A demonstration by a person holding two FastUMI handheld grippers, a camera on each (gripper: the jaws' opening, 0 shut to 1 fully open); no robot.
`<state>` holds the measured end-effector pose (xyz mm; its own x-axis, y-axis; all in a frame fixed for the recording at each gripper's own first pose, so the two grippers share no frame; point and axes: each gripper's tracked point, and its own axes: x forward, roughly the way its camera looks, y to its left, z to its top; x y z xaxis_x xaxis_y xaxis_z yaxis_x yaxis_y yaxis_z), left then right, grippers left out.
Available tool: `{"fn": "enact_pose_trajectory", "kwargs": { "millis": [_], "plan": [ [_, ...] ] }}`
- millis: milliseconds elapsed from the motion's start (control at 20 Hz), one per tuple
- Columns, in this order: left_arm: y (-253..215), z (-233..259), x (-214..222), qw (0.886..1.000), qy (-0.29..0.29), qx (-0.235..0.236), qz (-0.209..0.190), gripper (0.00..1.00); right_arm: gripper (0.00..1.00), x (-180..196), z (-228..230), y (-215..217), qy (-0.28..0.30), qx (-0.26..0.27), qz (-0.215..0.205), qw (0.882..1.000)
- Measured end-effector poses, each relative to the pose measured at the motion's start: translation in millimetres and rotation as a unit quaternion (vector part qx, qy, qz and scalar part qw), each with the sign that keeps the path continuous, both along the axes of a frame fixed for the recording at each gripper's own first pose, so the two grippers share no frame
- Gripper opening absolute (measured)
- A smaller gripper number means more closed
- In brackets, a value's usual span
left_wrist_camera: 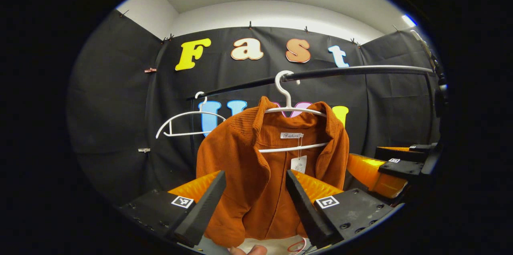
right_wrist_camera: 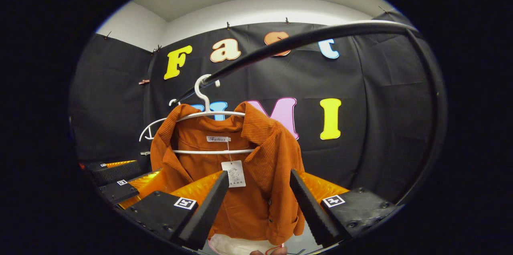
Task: Grasp the clothes on the hanger with both hands and then place them into the laundry hamper below.
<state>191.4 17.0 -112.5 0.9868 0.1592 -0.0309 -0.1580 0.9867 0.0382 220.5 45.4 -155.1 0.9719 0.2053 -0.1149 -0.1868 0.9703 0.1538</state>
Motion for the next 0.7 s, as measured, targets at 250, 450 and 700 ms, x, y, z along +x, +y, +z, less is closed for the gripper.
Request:
{"fn": "enact_pose_trajectory", "kwargs": {
  "millis": [250, 450, 700],
  "plan": [
    [4.8, -9.3, 34.5, 1.000, 0.001, 0.008, 0.011, 0.95, 0.98, 45.7, -26.6, 3.1, 0.012, 0.005, 0.005, 1.000],
    [14.1, -12.2, 58.1, 0.999, 0.001, 0.013, 0.033, 0.95, 0.98, 79.1, -42.4, 12.3, 0.029, 0.012, 0.016, 0.999],
    [26.2, -6.9, 75.8, 0.998, -0.008, 0.017, 0.052, 0.95, 0.98, 96.3, -39.2, 26.6, 0.021, 0.010, 0.030, 0.999]
  ]
}}
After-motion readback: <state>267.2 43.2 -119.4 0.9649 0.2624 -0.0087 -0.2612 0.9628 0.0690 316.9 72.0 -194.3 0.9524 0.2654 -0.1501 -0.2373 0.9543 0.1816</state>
